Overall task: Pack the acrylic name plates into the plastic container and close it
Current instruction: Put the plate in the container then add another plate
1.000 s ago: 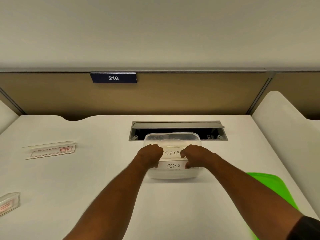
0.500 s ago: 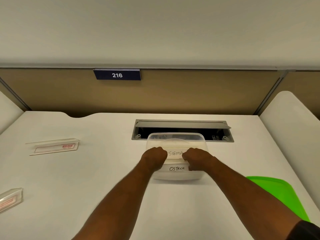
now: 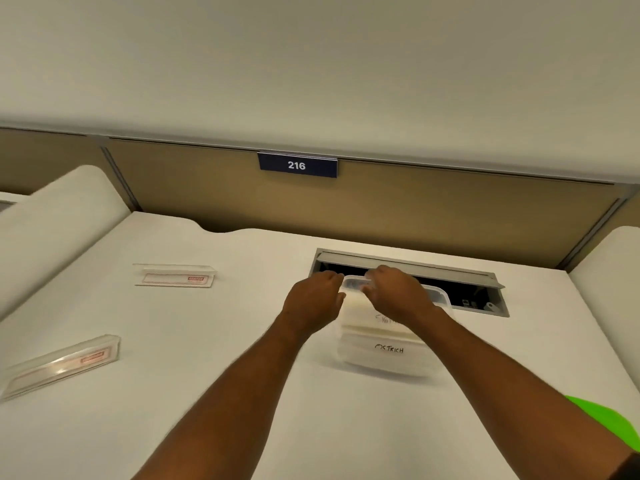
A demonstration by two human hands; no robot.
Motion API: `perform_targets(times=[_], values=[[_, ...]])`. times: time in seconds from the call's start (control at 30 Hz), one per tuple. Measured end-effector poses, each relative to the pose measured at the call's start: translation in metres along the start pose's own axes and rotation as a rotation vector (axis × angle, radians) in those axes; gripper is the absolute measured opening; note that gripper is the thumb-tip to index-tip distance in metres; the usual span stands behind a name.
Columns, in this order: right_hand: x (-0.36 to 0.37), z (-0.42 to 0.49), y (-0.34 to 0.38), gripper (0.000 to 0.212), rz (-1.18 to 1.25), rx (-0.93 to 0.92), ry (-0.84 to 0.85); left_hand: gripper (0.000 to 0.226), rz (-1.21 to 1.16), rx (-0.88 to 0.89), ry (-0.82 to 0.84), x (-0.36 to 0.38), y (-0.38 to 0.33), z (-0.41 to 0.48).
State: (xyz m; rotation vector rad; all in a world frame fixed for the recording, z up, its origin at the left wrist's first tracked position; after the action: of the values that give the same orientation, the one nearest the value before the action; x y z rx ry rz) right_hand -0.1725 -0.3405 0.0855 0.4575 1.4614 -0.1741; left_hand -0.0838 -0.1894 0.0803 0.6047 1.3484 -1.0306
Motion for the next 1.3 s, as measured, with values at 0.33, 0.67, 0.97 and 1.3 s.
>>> perform_targets(times=[0.33, 0.67, 0.97, 1.3], values=[[0.038, 0.015, 0.214, 0.050, 0.080, -0.336, 0.035, 0.051, 0.134, -0.328, -0.088, -0.065, 0.151, -0.153], [0.105, 0.018, 0.391, 0.046, 0.076, -0.485, 0.127, 0.033, 0.171, -0.460, -0.065, -0.085, 0.289, -0.262], [0.140, 0.031, 0.458, 0.042, 0.083, -0.509, 0.158, 0.021, 0.206, -0.481, 0.004, -0.082, 0.354, -0.285], [0.163, 0.059, 0.471, 0.039, 0.090, -0.511, 0.190, 0.018, 0.239, -0.501, 0.169, -0.058, 0.384, -0.280]])
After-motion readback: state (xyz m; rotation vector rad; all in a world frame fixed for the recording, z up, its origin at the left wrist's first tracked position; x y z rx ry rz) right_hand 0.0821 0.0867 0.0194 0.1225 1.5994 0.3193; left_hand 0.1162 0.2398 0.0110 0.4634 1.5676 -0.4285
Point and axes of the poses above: each hand's wrist, its own z-axis towards the middle knuckle, its own x-axis out of the palm, y = z × x, the point moved 1 cm from there along z, towards the middle knuckle, and after that the axes turned 3 degrees about x, right-handed, at the moved point
